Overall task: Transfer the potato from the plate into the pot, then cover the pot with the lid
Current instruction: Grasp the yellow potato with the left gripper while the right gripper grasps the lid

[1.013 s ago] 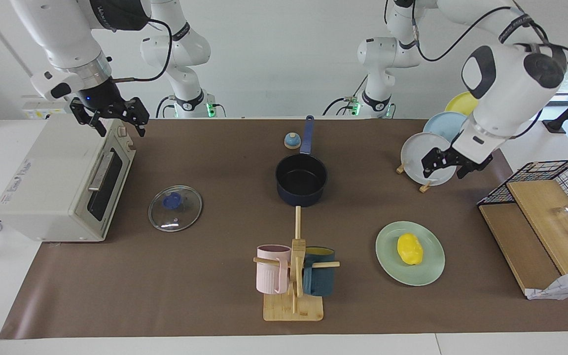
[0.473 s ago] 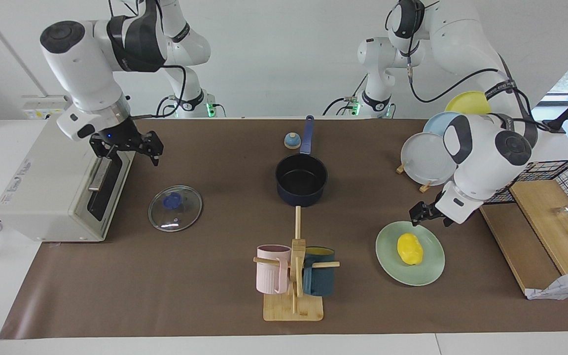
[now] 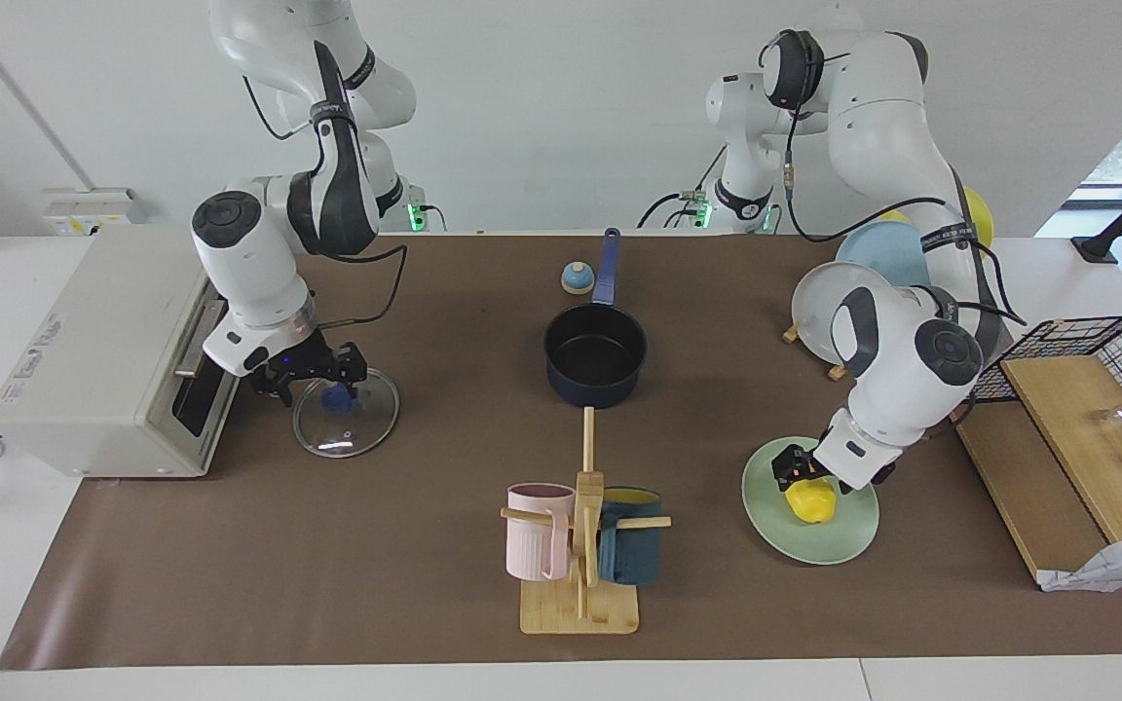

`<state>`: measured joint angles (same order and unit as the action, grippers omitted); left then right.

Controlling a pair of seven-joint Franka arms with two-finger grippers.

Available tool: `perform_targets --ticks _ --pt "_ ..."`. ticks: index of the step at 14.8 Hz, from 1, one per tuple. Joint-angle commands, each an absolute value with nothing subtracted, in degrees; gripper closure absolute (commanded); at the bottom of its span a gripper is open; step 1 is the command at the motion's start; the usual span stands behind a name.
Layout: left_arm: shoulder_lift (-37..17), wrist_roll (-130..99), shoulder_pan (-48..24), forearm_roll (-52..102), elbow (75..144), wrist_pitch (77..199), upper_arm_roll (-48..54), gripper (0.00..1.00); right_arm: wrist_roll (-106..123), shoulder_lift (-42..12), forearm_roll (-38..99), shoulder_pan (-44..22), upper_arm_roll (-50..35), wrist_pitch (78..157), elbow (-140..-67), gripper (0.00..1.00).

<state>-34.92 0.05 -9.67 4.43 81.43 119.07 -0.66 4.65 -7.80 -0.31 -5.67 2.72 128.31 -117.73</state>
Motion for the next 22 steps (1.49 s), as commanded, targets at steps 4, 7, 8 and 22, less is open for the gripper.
perform_targets --ticks 4,7,8,22 --pt "-34.72 -0.26 -10.28 3.08 84.63 122.77 -1.67 0.00 8.44 -5.54 0.97 -5.54 2.55 132.44 -123.84 0.00" --pt "-34.19 -0.44 -10.81 2.99 87.97 126.03 -1.76 0.00 8.44 -5.54 0.97 -5.71 2.55 132.98 -124.36 0.00" --pt "-34.10 -0.44 -10.81 2.90 87.98 126.04 -1.76 0.00 8.44 -5.54 0.97 -5.71 2.55 133.50 -124.37 0.00" --pt "-21.74 -14.19 -13.51 3.60 87.70 113.06 -0.97 1.00 8.96 -7.03 0.97 -6.15 2.55 139.83 -127.88 0.00"
